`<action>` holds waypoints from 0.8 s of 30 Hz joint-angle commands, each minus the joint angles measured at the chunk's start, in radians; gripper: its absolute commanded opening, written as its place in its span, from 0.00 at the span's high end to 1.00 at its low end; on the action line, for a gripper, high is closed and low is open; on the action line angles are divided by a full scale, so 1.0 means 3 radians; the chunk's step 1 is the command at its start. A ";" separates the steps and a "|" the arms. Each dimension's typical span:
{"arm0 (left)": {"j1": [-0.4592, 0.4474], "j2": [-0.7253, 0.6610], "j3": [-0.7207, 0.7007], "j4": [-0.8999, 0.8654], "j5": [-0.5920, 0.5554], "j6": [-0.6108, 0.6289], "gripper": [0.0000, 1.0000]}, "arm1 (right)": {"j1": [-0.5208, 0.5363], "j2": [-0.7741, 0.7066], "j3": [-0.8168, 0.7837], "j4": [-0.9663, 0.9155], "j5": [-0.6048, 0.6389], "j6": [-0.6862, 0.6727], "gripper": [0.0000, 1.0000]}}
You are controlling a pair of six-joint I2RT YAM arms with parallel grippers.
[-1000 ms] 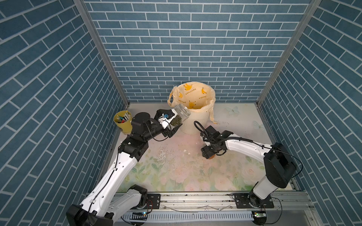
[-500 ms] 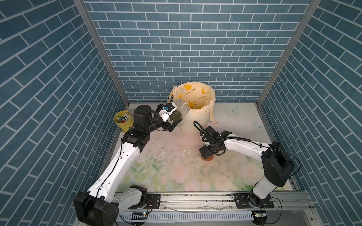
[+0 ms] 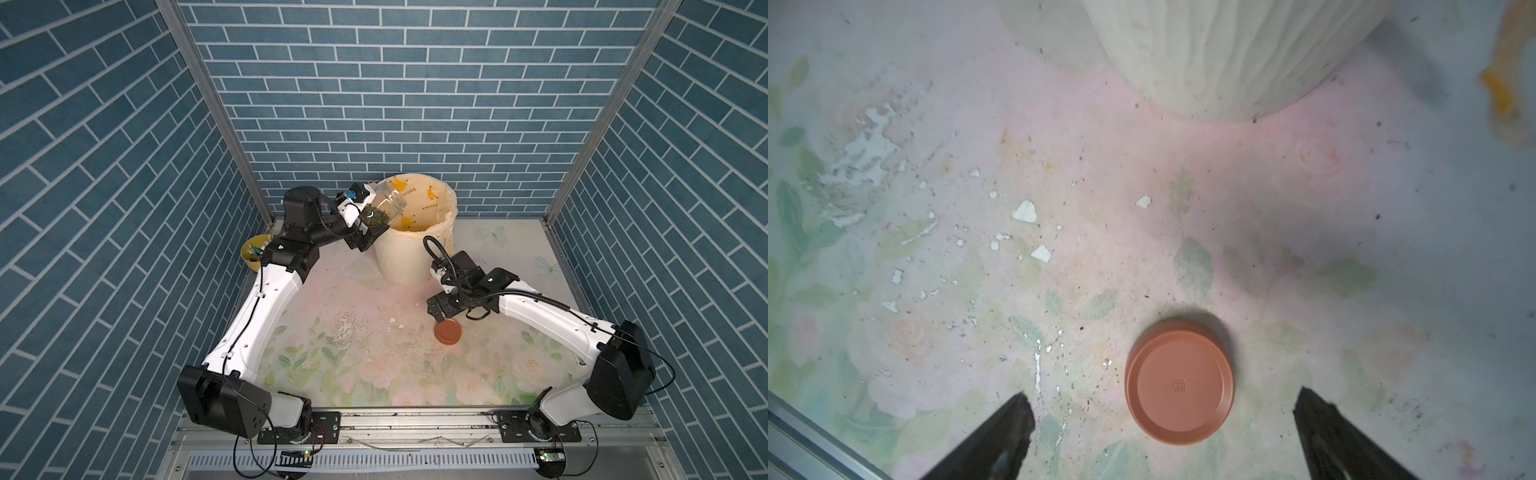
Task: Empty moldy tea leaves from jars
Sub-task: Place the lid at the center of the board, then pour the moldy tea leaves from the jar into the trash bin.
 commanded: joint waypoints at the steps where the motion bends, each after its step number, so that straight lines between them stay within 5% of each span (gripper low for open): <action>1: 0.0035 0.0164 0.0454 -0.0330 0.0134 -0.0011 1.00 | -0.0143 -0.0245 0.0292 -0.0242 -0.0052 -0.0224 0.02; 6: 0.0040 0.0588 0.1147 -0.0943 0.0153 -0.0094 1.00 | -0.0266 -0.0319 0.0825 -0.0339 0.0204 -0.0851 0.01; 10: 0.0041 0.0992 0.1777 -0.1499 0.0202 -0.0189 1.00 | -0.0491 -0.0212 0.1349 -0.0162 -0.0114 -0.1232 0.02; 18: 0.0048 0.1569 0.2618 -0.2115 0.0304 -0.0368 1.00 | -0.0548 0.0458 0.2569 -0.0307 -0.0413 -0.2678 0.01; 24: 0.0055 0.1737 0.2808 -0.2188 0.0455 -0.0529 1.00 | -0.0562 0.0593 0.2613 0.0014 -0.0830 -0.3782 0.01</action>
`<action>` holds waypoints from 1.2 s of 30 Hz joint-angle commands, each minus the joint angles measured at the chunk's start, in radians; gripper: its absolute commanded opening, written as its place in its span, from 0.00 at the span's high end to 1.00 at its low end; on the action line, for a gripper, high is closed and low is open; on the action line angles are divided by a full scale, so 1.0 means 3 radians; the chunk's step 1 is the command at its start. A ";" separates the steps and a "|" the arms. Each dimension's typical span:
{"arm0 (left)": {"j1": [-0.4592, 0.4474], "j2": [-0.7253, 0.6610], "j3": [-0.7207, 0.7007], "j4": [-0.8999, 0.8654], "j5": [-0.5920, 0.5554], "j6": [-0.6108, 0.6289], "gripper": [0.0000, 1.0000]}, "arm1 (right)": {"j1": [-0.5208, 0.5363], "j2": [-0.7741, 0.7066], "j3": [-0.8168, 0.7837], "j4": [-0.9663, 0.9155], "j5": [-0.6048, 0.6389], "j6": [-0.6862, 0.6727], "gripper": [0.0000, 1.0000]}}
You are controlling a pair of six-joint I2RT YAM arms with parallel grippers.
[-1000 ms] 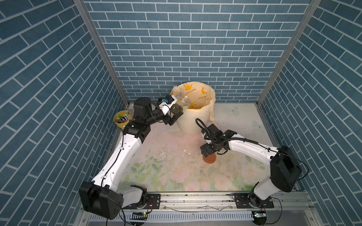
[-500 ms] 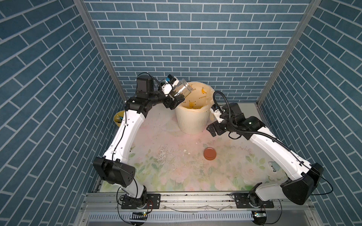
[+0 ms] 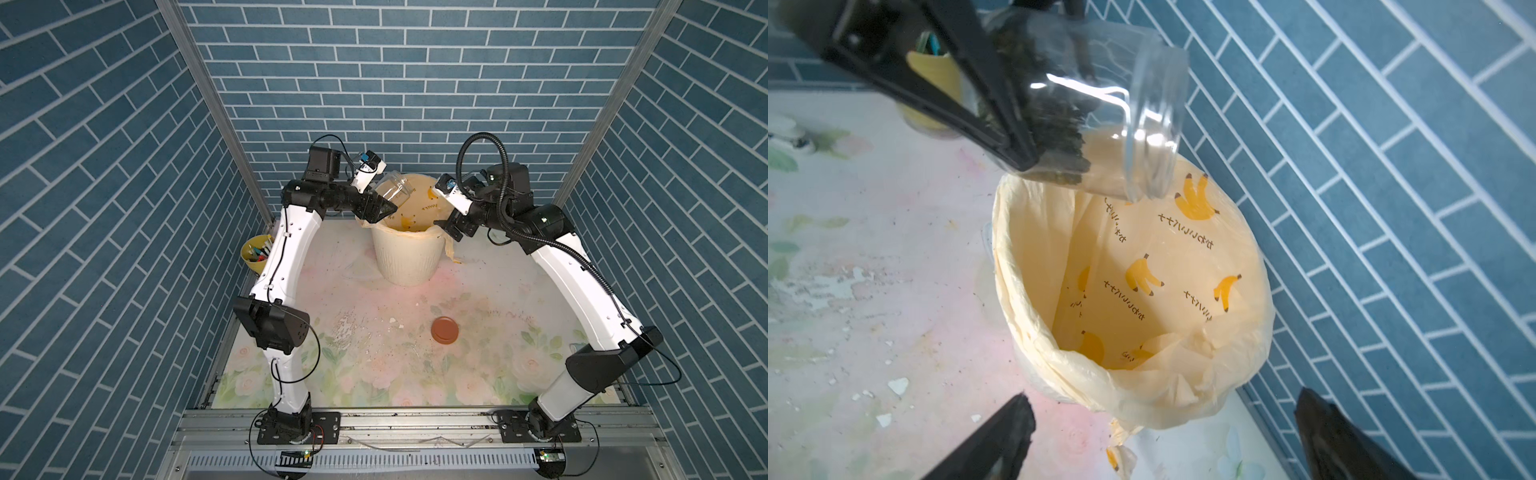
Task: Empty moldy tea leaves from jars
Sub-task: Pour the moldy tea leaves from the jar into the trash bin.
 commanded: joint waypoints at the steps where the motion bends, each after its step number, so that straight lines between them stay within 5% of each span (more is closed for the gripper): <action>1: 0.0018 -0.0034 0.0135 0.0009 0.0226 -0.0123 1.00 | -0.0016 0.0005 -0.0117 0.0285 -0.0435 -0.1045 0.01; 13: 0.0023 0.0082 0.0235 0.0014 0.0455 -0.0175 1.00 | 0.0014 0.0260 -0.0158 0.0847 -0.1040 -0.1820 0.02; 24: 0.0021 0.0177 0.0281 0.0019 0.0504 -0.0210 1.00 | 0.0379 0.0197 -0.0695 0.1474 -0.0481 -0.2685 0.01; 36: 0.0020 0.0168 0.0281 0.0023 0.0510 -0.0213 1.00 | 0.0406 0.0115 -0.0819 0.1847 -0.0274 -0.2726 0.01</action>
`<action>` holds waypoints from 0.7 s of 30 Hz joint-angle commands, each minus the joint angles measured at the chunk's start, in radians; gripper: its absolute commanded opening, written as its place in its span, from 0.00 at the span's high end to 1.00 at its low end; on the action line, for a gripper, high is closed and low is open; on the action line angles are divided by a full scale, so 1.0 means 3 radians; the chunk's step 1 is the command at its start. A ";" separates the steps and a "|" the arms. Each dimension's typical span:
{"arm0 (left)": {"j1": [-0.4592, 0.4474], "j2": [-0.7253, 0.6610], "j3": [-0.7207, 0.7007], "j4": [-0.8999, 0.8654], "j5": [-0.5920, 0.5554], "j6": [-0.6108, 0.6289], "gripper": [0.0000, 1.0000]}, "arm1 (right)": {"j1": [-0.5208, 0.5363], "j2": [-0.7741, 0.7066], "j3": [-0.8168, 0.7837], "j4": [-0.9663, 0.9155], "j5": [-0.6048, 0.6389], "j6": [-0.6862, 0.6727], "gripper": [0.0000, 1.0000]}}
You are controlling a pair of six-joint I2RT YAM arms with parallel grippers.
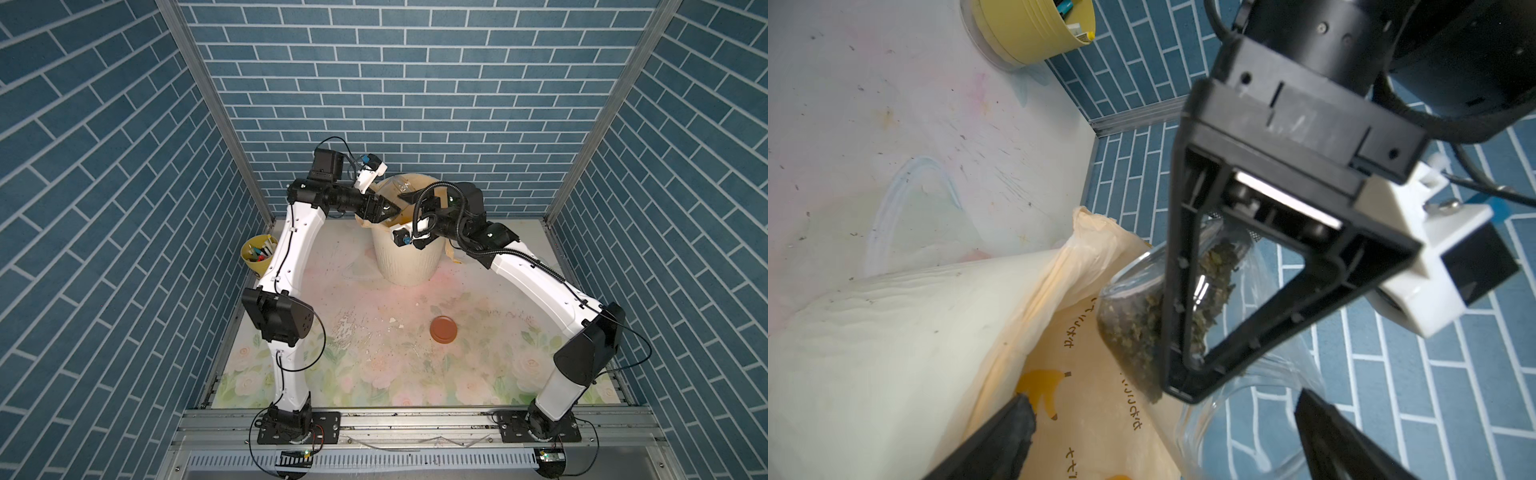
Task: Empty moldy tea leaves from jars
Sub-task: Pour the moldy tea leaves from the jar into the trash bin.
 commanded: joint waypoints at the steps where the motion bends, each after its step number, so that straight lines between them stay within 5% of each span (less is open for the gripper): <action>1: -0.0007 -0.0076 0.0129 0.0153 0.0149 -0.0013 1.00 | -0.0016 -0.0145 0.0002 0.0134 0.0069 -0.0166 0.01; 21: -0.0010 -0.0112 0.0129 0.0173 0.0256 -0.0059 1.00 | -0.0056 0.0128 0.0002 0.0617 0.0334 -0.0520 0.01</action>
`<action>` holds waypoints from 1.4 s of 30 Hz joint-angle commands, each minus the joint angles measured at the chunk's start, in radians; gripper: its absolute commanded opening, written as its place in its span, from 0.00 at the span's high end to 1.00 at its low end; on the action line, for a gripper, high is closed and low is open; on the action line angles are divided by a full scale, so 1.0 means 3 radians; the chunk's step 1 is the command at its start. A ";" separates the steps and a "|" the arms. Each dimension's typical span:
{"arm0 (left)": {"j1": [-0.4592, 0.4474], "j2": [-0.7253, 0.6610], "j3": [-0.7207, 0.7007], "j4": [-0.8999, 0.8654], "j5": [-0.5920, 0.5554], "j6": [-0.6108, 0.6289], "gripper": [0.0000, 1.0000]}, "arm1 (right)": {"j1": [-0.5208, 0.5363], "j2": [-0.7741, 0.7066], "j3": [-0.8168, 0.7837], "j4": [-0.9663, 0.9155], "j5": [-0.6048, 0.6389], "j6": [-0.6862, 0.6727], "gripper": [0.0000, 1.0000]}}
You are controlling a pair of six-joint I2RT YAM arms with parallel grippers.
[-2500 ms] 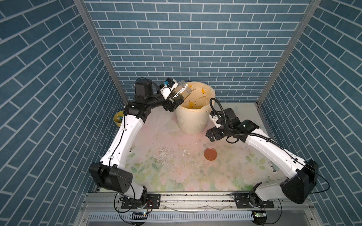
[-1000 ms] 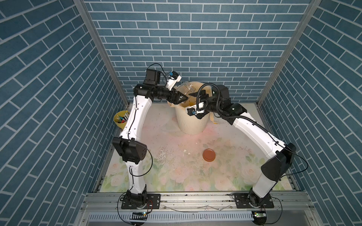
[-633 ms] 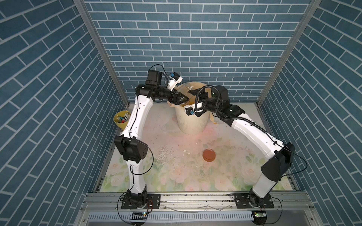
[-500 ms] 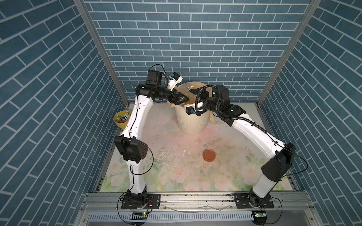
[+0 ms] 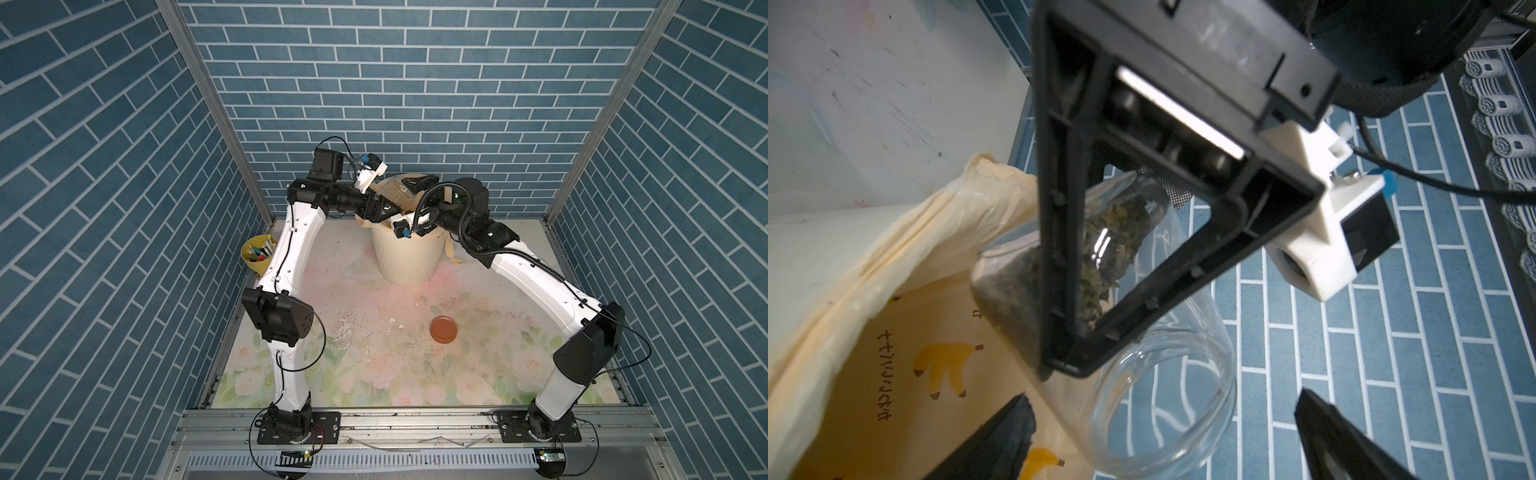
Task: Empty moldy tea leaves from jars
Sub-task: Pour the moldy tea leaves from the jar into the trash bin.
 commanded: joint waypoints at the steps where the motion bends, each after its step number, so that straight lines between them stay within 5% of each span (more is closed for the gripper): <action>1: -0.0006 -0.0112 0.0134 0.0172 0.0176 -0.0010 1.00 | -0.0008 0.0115 0.0016 0.0079 0.0068 -0.0184 0.01; 42: -0.0007 -0.0094 -0.0001 0.0307 0.0469 -0.0160 1.00 | 0.0196 0.0588 -0.0198 0.1128 0.0200 -0.0574 0.01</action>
